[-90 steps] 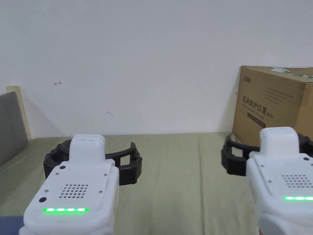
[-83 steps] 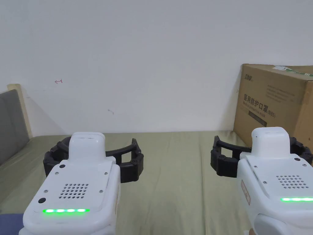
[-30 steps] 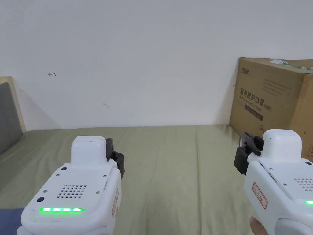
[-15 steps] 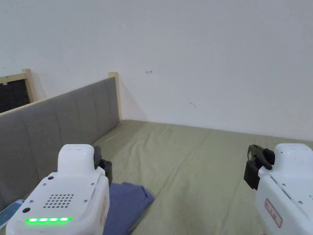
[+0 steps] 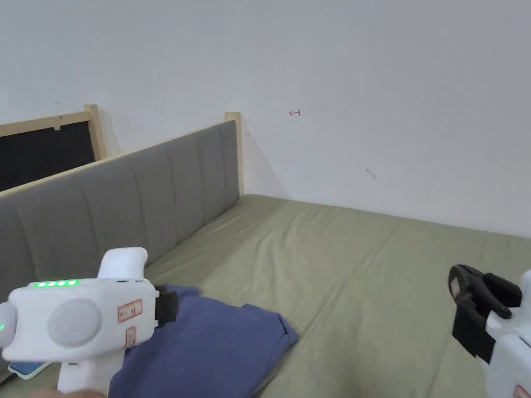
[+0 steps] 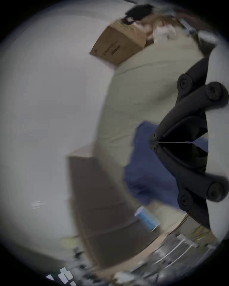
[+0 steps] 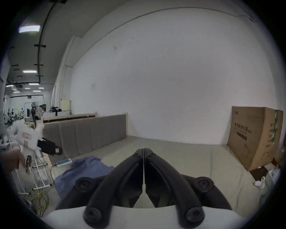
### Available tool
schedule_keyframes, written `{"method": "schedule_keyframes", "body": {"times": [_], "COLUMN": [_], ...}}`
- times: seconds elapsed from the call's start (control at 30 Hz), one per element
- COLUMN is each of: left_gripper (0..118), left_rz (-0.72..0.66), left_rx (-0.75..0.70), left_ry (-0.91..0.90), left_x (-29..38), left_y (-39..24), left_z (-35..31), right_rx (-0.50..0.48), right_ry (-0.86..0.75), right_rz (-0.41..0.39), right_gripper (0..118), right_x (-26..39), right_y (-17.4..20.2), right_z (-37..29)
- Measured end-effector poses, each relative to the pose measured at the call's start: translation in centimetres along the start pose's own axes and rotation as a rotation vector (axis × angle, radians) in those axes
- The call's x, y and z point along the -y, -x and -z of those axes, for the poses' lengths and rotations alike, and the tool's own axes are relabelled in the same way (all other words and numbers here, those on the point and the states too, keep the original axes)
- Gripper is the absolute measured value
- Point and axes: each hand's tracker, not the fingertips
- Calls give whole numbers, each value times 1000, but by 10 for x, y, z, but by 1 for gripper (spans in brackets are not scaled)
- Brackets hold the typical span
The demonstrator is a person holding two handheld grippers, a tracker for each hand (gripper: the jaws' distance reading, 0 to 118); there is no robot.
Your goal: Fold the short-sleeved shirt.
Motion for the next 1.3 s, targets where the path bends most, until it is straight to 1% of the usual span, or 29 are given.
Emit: {"method": "schedule_keyframes", "body": {"times": [0.03,0.07,0.1,0.13,0.17,0.2,0.23,0.27,0.33,0.4,0.47,0.53,0.57,0.6,0.63,0.7,0.77,0.8,0.83,0.87,0.9,0.93,0.97,1.0,1.03,1.1,1.2,1.27,1.3], "left_gripper": [0,0,1,1,24,70,107,118,116,116,117,118,118,118,118,118,118,118,113,99,80,49,0,0,0,0,0,0,0], "left_rz": [-76,-114,-118,-86,-65,-53,-56,-70,-103,-162,-166,-85,-19,71,52,18,39,33,34,58,70,54,39,36,17,50,108,148,171], "left_rx": [47,69,44,-2,-44,-84,-125,-117,-136,-141,-164,-212,-223,-282,-284,-280,-258,-241,-229,-233,-233,-201,-179,-184,-172,-183,-162,-162,-137], "left_ry": [90,169,263,286,306,320,342,366,352,390,428,507,514,474,423,448,432,421,411,380,355,313,289,311,278,281,124,61,30], "left_x": [-3,-2,1,2,7,8,10,14,18,23,33,49,57,59,59,59,58,58,57,57,56,54,52,52,49,37,-2,-29,-40], "left_y": [12,24,31,36,41,46,52,58,70,78,84,82,75,68,65,70,70,73,76,75,76,77,79,83,86,87,67,43,31], "left_z": [24,51,75,92,112,131,149,166,194,224,250,275,280,281,279,282,271,267,258,248,237,224,212,201,191,176,124,95,78], "right_rx": [21,39,47,53,65,83,100,113,134,135,138,138,136,134,132,143,149,141,130,126,124,123,123,120,114,104,106,110,114], "right_ry": [30,65,96,120,144,167,191,215,263,293,318,337,343,351,356,340,317,313,314,316,316,315,312,306,300,290,279,252,239], "right_rz": [-8,-12,-8,0,9,15,18,15,6,-5,-20,-37,-43,-49,-54,-56,-34,-14,4,9,11,12,12,14,18,22,25,54,71], "right_gripper": [1,1,1,1,1,1,1,1,1,1,1,1,1,1,1,1,1,1,1,1,1,1,1,1,1,1,1,1,1], "right_x": [3,8,13,17,23,29,34,38,47,52,57,61,62,63,64,64,63,61,60,59,59,58,58,57,57,56,53,50,48], "right_y": [-5,-12,-18,-24,-31,-36,-41,-44,-51,-54,-56,-55,-55,-54,-54,-52,-52,-53,-53,-53,-53,-53,-53,-53,-54,-56,-60,-65,-67], "right_z": [2,4,5,6,5,5,5,6,6,7,7,7,8,8,9,9,9,9,11,11,11,10,8,6,3,-2,-10,-18,-22]}}
